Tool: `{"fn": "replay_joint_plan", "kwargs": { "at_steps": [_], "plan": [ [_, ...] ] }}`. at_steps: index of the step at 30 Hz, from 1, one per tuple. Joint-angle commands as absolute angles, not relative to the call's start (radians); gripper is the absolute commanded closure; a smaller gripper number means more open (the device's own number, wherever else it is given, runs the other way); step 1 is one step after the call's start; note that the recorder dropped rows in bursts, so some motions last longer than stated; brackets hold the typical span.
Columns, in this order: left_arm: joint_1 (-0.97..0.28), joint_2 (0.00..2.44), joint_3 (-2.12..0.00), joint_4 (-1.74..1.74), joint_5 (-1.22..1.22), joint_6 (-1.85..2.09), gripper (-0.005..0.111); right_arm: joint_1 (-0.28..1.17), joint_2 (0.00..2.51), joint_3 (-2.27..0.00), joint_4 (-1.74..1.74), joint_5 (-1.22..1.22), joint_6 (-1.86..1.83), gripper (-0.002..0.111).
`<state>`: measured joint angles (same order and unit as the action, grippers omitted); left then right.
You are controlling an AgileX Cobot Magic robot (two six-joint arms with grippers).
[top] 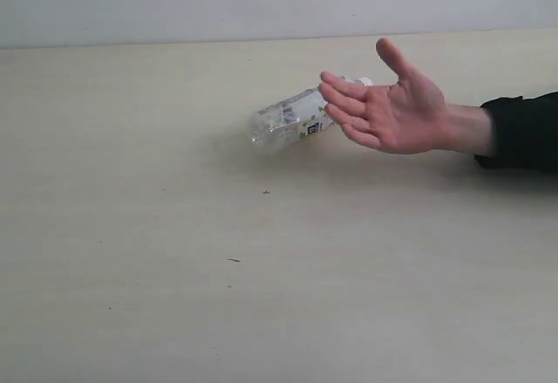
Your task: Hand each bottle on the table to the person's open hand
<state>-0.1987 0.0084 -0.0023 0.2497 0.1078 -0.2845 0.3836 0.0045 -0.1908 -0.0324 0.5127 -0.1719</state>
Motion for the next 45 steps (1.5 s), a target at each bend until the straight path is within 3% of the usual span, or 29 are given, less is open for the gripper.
{"fn": "replay_joint_plan", "kwargs": {
  "at_steps": [1, 9, 12, 15, 18, 24, 28, 31, 34, 40, 45],
  "plan": [
    [-0.197, 0.008, 0.0, 0.25, 0.109, -0.292, 0.107, 0.419, 0.0, -0.191, -0.085, 0.39, -0.175, 0.073],
    [-0.197, 0.008, 0.0, 0.25, 0.109, -0.292, 0.107, 0.419, 0.0, -0.197, -0.082, 0.326, -0.177, 0.073],
    [-0.197, 0.008, 0.0, 0.25, 0.109, -0.292, 0.107, 0.419, 0.0, -0.197, -0.109, 0.079, -0.187, 0.077],
    [-0.197, 0.008, 0.0, 0.25, 0.109, -0.292, 0.107, 0.419, 0.0, -0.197, -0.106, -0.184, -0.143, 0.091],
    [-0.197, 0.008, 0.0, 0.25, 0.109, -0.292, 0.107, 0.419, 0.046, -0.209, -0.05, -0.243, -0.22, 0.108],
    [-0.197, 0.008, 0.0, 0.25, 0.111, -0.292, 0.107, 0.419, 0.426, -0.411, 0.758, -0.259, -0.93, 0.108],
    [-0.197, 0.008, 0.0, 0.25, 0.111, -0.292, 0.107, 0.419, 0.778, -0.675, 1.399, -0.433, -1.683, 0.108],
    [-0.197, 0.008, 0.0, 0.25, 0.111, -0.292, 0.107, 0.419, 1.024, -0.899, 1.676, -0.611, -2.117, 0.108],
    [-0.197, 0.008, 0.0, 0.25, 0.111, -0.292, 0.107, 0.4, 1.231, -1.066, 1.652, -0.742, -2.117, 0.108],
    [-0.197, 0.008, 0.0, 0.25, 0.111, -0.292, 0.107, 0.345, 1.508, -1.275, 1.542, -0.758, -2.117, 0.108],
    [-0.197, 0.008, 0.0, 0.25, 0.111, -0.292, 0.107, 0.302, 1.662, -1.354, 1.33, -1.013, -2.117, 0.108]
  ]
}}
